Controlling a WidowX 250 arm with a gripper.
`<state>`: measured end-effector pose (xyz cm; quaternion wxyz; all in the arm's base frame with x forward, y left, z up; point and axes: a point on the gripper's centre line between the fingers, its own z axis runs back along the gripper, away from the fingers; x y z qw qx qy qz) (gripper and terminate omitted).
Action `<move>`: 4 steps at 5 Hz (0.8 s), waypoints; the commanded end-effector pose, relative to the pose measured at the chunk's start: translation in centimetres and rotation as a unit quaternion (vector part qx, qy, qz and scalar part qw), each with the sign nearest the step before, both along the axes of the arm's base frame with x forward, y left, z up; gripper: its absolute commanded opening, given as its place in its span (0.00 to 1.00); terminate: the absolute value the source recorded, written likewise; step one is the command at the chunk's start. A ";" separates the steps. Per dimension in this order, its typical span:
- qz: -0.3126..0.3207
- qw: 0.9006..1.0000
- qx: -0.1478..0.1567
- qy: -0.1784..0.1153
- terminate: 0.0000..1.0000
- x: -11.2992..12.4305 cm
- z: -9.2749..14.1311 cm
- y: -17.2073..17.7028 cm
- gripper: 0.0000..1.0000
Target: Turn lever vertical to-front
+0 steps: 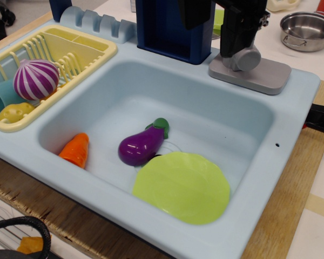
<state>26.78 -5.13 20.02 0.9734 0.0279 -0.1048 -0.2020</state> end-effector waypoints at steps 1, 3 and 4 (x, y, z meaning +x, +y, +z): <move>0.000 1.000 0.000 0.000 0.00 0.0 0.0 0.0 1.00; -0.041 0.998 0.009 -0.052 0.00 1.6 1.1 -1.8 1.00; -0.059 0.996 0.012 -0.064 0.00 3.0 1.5 -2.7 1.00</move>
